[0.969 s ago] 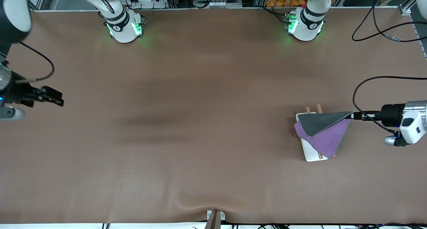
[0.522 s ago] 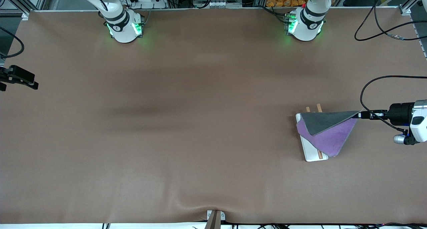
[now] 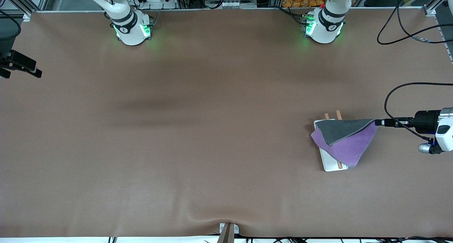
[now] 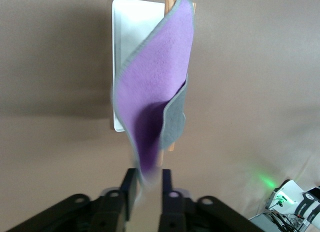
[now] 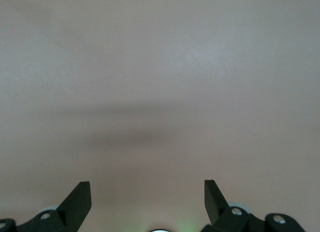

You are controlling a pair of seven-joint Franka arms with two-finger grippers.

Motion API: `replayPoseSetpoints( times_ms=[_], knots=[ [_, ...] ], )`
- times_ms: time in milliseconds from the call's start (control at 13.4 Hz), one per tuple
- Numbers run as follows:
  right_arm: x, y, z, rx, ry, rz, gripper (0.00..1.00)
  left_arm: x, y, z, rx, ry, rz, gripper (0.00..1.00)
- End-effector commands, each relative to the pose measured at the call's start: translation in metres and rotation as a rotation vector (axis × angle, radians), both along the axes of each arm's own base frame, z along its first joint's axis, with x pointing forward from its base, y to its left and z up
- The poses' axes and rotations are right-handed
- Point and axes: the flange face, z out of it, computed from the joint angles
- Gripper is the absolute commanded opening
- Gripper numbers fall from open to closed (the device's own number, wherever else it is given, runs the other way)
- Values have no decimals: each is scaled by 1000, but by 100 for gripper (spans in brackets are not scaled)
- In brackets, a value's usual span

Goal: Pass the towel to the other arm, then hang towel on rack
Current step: 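Lower the towel onto the dowels and open the left gripper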

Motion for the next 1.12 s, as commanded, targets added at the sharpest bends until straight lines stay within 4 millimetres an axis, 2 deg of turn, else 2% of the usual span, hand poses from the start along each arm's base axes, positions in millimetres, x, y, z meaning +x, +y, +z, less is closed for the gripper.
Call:
replayPoseSetpoints(
  times_ms=[0,224,373,522,596,745,1043],
  knots=[
    [-12,6,-4,20,17,-56,100,-3,10,13,27,-19,-13,100],
    [-12,5,-2,6,17,-57,100,-8,16,42,119,-49,-35,100],
    [-13,1,-2,6,20,-65,100,-12,7,76,145,-94,-40,100],
    [-12,-5,-1,-8,10,-73,100,-21,-12,123,205,-158,-64,100],
    [-12,-9,3,-10,6,-81,100,-23,-28,140,234,-178,-81,100],
    [-10,-11,15,-15,-23,-82,100,-33,-44,174,296,-215,-76,100],
    [-10,-15,18,-17,-33,-90,100,-53,-86,224,439,-265,-70,100]
  ],
)
